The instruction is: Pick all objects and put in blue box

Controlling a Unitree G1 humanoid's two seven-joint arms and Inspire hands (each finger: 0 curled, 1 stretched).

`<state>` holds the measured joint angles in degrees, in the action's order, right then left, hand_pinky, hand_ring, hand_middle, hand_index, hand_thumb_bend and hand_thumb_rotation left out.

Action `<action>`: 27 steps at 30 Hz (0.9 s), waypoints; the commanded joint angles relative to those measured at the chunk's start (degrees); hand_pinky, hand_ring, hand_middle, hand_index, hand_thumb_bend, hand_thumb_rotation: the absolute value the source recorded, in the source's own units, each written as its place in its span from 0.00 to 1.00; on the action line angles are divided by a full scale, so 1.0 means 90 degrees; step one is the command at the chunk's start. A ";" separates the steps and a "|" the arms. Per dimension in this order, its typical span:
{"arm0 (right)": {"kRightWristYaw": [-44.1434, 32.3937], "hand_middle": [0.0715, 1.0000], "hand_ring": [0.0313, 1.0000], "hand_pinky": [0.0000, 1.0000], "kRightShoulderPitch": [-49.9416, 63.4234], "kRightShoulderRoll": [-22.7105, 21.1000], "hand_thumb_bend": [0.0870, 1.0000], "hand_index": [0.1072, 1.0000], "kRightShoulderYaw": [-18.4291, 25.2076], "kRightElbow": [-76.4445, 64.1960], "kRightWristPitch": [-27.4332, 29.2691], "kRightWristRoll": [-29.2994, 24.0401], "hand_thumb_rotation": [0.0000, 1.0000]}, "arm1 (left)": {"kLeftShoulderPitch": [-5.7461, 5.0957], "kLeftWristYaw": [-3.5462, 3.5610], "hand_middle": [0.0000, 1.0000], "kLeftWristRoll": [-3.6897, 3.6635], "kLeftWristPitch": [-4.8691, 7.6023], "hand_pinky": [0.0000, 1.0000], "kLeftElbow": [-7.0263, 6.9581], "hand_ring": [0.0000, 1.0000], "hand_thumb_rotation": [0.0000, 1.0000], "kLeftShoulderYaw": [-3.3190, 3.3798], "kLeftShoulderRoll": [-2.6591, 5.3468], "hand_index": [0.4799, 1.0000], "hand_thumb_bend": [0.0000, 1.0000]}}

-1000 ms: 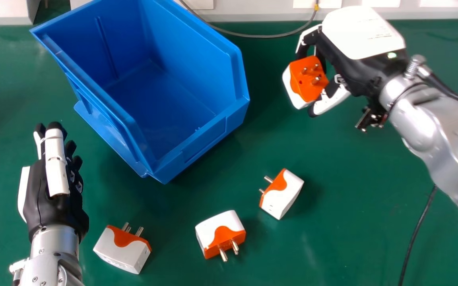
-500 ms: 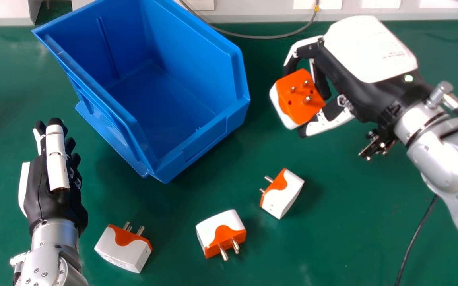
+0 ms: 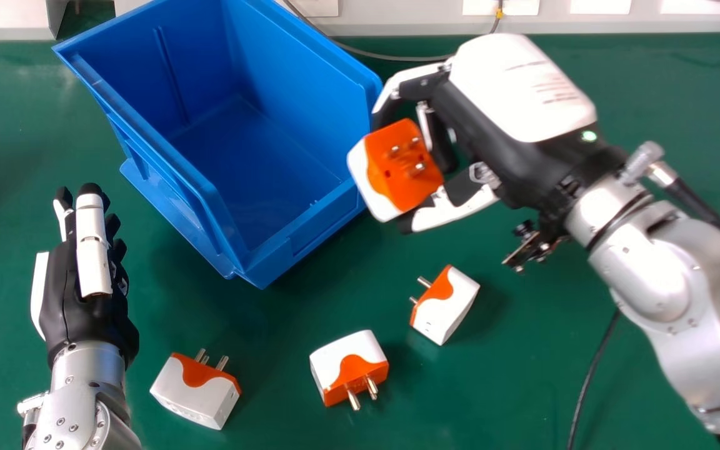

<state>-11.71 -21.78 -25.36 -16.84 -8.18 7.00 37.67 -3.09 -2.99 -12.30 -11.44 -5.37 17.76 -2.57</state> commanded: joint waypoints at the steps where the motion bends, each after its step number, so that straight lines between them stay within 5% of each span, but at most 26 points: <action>1: 0.0009 0.10 0.05 0.03 -0.0296 0.0156 0.44 0.41 -0.0050 -0.0043 0.0074 -0.0008 0.14 | 0.0087 -0.0046 0.98 0.0031 0.0116 1.00 -0.0068 0.98 0.96 -0.0010 -0.0008 0.98 0.29; 27: 0.1373 0.13 0.07 0.04 -0.3496 0.2537 0.44 0.41 -0.1293 0.4365 -0.0338 0.1041 0.14 | -0.0134 -0.0070 0.98 -0.0039 0.0094 1.00 -0.0404 0.98 0.96 -0.0144 0.0094 0.98 0.28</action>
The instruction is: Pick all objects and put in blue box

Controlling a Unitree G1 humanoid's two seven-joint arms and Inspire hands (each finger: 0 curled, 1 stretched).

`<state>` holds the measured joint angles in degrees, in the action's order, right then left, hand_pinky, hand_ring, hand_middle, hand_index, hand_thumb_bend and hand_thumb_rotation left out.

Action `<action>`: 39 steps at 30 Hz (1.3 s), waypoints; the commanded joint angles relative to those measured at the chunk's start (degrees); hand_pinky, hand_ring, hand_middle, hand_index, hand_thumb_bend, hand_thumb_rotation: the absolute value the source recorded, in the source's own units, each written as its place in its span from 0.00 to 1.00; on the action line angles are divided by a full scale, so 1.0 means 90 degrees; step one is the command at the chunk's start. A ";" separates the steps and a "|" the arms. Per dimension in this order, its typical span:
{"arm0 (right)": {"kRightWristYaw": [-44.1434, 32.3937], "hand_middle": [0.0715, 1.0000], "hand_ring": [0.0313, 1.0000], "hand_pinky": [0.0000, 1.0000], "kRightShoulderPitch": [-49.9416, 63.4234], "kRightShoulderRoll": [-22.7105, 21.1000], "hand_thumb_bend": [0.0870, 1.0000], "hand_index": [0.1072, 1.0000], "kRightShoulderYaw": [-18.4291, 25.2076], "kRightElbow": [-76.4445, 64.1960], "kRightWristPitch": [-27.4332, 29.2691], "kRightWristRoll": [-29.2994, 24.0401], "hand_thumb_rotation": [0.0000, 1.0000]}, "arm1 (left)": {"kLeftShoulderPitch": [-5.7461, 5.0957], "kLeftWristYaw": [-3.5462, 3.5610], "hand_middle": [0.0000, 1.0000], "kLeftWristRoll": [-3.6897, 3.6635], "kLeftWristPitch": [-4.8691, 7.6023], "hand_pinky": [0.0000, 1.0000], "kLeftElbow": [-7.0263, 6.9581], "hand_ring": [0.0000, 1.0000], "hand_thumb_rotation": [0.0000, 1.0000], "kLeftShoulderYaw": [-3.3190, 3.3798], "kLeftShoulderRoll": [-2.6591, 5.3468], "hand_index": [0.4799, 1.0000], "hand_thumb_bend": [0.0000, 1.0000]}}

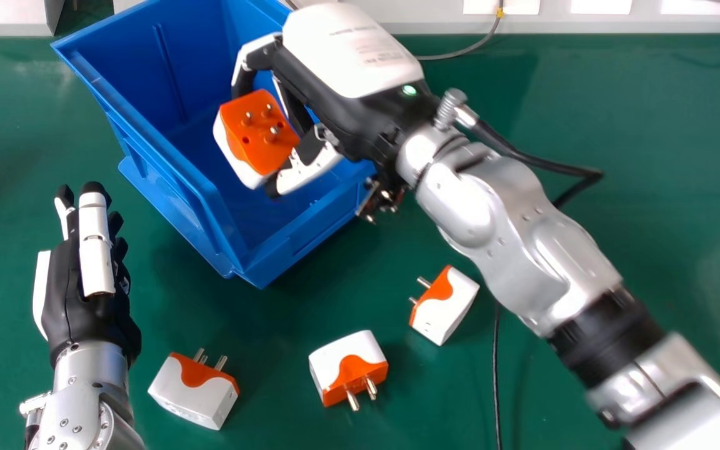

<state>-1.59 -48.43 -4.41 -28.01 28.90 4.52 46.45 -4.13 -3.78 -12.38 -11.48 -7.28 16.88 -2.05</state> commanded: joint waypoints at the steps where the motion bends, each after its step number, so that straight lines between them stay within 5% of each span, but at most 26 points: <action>1: 0.0321 0.15 0.08 0.05 -0.0681 0.0289 0.44 0.41 -0.0090 0.0483 -0.0090 0.0086 0.14 | -0.0020 0.0018 0.98 -0.0030 0.0099 1.00 -0.0197 0.98 0.96 -0.0047 0.0044 0.98 0.28; 12: 0.0904 0.26 0.16 0.13 -0.2238 0.0993 0.44 0.42 -0.0401 0.2952 -0.0122 0.0086 0.14 | -0.0142 0.0017 0.98 -0.0023 0.0082 1.00 -0.0353 0.98 0.96 -0.0086 0.0129 0.99 0.29; 16: 0.1158 0.21 0.14 0.11 -0.2713 0.1257 0.44 0.42 -0.0564 0.3808 -0.0089 0.0157 0.13 | -0.0247 0.0007 0.99 -0.0050 0.0044 1.00 -0.0528 0.98 0.96 -0.0121 0.0191 0.99 0.29; 20: 0.1382 0.29 0.15 0.12 -0.2932 0.1451 0.46 0.42 -0.0712 0.4361 -0.0091 0.0176 0.08 | -0.0295 -0.0008 0.99 -0.0035 0.0032 1.00 -0.0606 0.98 0.97 -0.0152 0.0239 0.99 0.28; 31: 0.1542 0.35 0.19 0.18 -0.3085 0.1745 0.47 0.43 -0.1151 0.5044 -0.0463 0.0267 0.02 | -0.0489 -0.0107 0.99 0.0002 -0.0104 1.00 -0.0997 0.98 0.97 -0.0272 0.0358 1.00 0.28; 39: 0.1388 0.36 0.19 0.18 -0.2974 0.1781 0.47 0.43 -0.1244 0.5155 -0.0624 0.0221 0.01 | -0.0579 -0.0144 0.99 0.0018 -0.0133 1.00 -0.1101 0.98 0.97 -0.0334 0.0437 1.00 0.28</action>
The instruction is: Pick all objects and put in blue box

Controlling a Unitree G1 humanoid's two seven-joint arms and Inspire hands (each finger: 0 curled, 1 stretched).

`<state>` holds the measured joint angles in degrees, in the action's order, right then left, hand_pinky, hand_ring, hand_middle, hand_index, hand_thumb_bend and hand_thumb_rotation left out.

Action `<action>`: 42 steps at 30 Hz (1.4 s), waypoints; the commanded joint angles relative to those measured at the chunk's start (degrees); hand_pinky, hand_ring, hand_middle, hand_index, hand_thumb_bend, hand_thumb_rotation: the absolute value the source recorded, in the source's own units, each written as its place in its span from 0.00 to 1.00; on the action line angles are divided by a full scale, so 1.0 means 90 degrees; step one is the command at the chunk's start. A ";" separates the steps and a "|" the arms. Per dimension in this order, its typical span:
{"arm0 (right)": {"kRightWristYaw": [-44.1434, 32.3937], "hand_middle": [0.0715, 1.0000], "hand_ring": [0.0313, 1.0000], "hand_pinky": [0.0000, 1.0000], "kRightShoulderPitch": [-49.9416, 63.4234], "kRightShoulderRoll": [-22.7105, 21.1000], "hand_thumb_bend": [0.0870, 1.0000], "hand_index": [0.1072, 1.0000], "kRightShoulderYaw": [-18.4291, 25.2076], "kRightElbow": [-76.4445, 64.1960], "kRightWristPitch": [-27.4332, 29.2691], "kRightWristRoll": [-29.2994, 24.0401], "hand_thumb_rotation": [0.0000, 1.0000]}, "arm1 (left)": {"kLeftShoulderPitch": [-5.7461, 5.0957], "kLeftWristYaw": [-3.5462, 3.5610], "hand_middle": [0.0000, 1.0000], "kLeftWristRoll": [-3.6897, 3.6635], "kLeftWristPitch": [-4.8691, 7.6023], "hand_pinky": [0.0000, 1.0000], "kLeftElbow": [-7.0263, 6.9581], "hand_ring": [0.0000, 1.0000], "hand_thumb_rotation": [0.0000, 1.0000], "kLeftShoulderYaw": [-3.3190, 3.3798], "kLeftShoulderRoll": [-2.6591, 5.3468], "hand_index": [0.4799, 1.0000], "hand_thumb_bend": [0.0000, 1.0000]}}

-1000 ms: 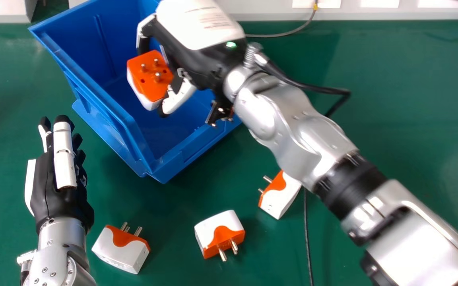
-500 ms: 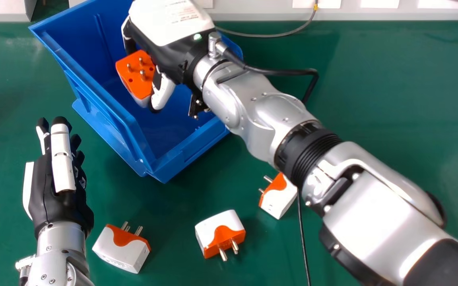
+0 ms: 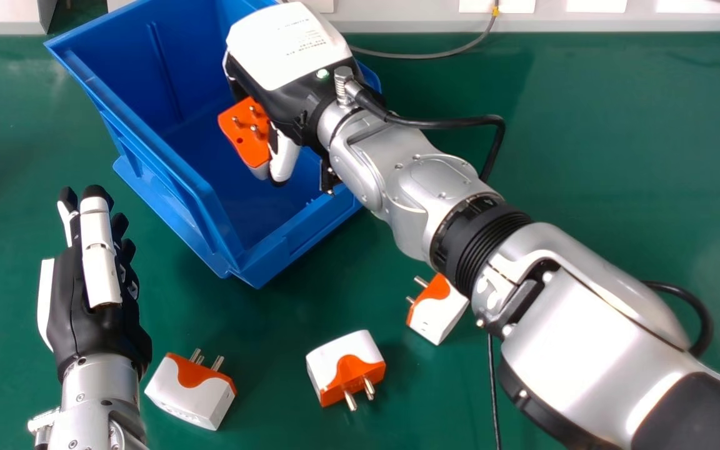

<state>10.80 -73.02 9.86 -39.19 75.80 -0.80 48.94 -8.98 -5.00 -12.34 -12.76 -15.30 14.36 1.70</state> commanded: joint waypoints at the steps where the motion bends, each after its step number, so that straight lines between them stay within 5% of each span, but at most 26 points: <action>1: -0.0003 0.36 0.19 0.18 -0.0228 0.0187 0.47 0.43 0.0009 -0.0053 -0.0031 -0.0069 0.01 | -0.0047 -0.0012 0.99 0.0016 0.0000 1.00 -0.0221 0.98 0.97 -0.0060 0.0019 1.00 0.28; 11: 0.0135 0.37 0.27 0.21 -0.0051 0.0140 0.47 0.44 0.0191 -0.0075 0.0081 -0.0358 0.00 | -0.0116 -0.0032 0.99 -0.0024 -0.0075 1.00 -0.0381 0.98 0.97 -0.0105 0.0051 1.00 0.28; 25: 0.0427 0.37 0.31 0.25 0.0161 -0.0035 0.47 0.44 0.0186 -0.0131 0.0306 -0.0393 0.01 | -0.0044 0.0031 0.99 -0.0032 0.0036 1.00 -0.0273 0.99 0.97 -0.0119 0.0121 1.00 0.28; 29: 0.0444 0.52 0.47 0.39 0.0180 -0.0036 0.57 0.54 0.0135 -0.0123 0.0255 -0.0372 0.30 | -0.0018 0.0017 0.99 -0.0020 -0.0001 1.00 -0.0280 0.99 0.97 -0.0141 0.0127 1.00 0.29; 42: 0.0595 0.66 0.64 0.53 0.0238 -0.0153 0.62 0.62 0.0085 -0.0165 0.0335 -0.0382 0.48 | 0.0138 -0.0073 0.99 0.0091 -0.0094 1.00 -0.0169 0.98 0.97 -0.0178 0.0111 1.00 0.28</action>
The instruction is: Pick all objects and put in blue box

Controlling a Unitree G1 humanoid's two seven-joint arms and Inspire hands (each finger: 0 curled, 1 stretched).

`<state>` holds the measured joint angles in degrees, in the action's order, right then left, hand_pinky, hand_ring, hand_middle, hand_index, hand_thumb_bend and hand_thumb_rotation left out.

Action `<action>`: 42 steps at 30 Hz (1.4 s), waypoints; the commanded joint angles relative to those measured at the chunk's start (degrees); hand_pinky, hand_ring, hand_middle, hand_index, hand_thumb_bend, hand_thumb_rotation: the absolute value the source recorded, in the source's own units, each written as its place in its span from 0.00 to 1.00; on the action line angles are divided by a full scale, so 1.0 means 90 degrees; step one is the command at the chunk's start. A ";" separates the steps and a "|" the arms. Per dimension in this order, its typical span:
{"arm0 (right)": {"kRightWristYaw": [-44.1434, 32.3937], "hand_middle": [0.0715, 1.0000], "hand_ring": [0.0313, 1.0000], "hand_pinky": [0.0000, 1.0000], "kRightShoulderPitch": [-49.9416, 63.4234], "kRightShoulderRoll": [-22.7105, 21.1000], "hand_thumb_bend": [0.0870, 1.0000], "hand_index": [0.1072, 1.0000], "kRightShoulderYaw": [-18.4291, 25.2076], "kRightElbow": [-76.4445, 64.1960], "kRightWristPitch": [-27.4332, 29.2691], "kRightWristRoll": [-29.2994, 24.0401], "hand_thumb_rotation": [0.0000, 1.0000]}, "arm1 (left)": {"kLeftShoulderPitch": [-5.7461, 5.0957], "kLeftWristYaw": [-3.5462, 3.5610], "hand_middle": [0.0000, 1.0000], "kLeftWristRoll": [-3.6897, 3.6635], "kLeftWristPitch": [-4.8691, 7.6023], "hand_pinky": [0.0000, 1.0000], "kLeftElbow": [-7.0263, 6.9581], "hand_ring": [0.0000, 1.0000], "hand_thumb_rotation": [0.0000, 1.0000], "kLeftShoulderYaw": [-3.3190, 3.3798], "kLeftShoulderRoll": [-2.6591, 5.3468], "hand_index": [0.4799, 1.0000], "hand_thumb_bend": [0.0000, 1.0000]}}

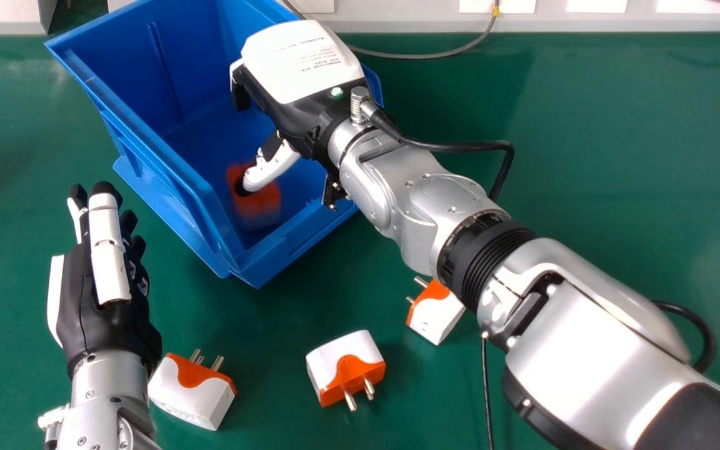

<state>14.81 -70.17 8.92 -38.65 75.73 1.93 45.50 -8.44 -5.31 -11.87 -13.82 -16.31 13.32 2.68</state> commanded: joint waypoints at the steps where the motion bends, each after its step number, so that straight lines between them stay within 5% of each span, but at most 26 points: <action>1: 0.0161 0.67 0.65 0.54 -0.0067 -0.0052 0.61 0.62 0.0037 -0.0163 0.0031 -0.0015 0.48 | 0.0085 -0.0055 0.99 0.0055 0.0007 1.00 -0.0062 0.98 0.97 -0.0069 0.0005 1.00 0.28; 7: 0.0211 0.70 0.69 0.57 -0.0032 -0.0086 0.58 0.64 0.0072 -0.0209 0.0023 -0.0044 0.47 | 0.0168 -0.0127 0.98 0.0128 -0.0010 0.99 0.0009 0.98 0.97 -0.0099 -0.0010 0.98 0.28; 17: 0.0364 0.75 0.74 0.61 0.0041 -0.0232 0.56 0.68 0.0231 -0.0372 0.0138 -0.0148 0.47 | 0.0422 -0.0144 0.98 0.0164 0.0061 0.98 0.0364 0.97 0.96 -0.0054 -0.0062 0.97 0.28; 26: 0.0531 0.75 0.74 0.61 0.0244 -0.0592 0.50 0.70 0.0365 -0.0792 0.0502 -0.0148 0.42 | 0.0579 -0.0151 0.98 0.0188 0.0053 0.98 0.0534 0.97 0.96 -0.0018 -0.0119 0.97 0.28; 33: 0.0773 0.75 0.76 0.63 0.1342 -0.1451 0.45 0.68 0.0791 -0.2912 0.0804 -0.0267 0.38 | 0.0784 -0.0099 0.98 0.0136 0.0053 0.98 0.0764 0.97 0.96 0.0095 -0.0228 0.97 0.28; 42: 0.0526 0.75 0.73 0.59 0.3533 -0.2434 0.42 0.68 0.1369 -0.6632 0.0397 -0.0072 0.36 | 0.1014 -0.0016 0.98 0.0034 0.0032 0.99 0.1048 0.97 0.96 0.0268 -0.0392 0.98 0.28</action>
<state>19.98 -41.81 -11.16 -28.62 24.29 6.19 44.22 -0.54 -6.01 -11.25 -14.26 -7.09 15.15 -0.04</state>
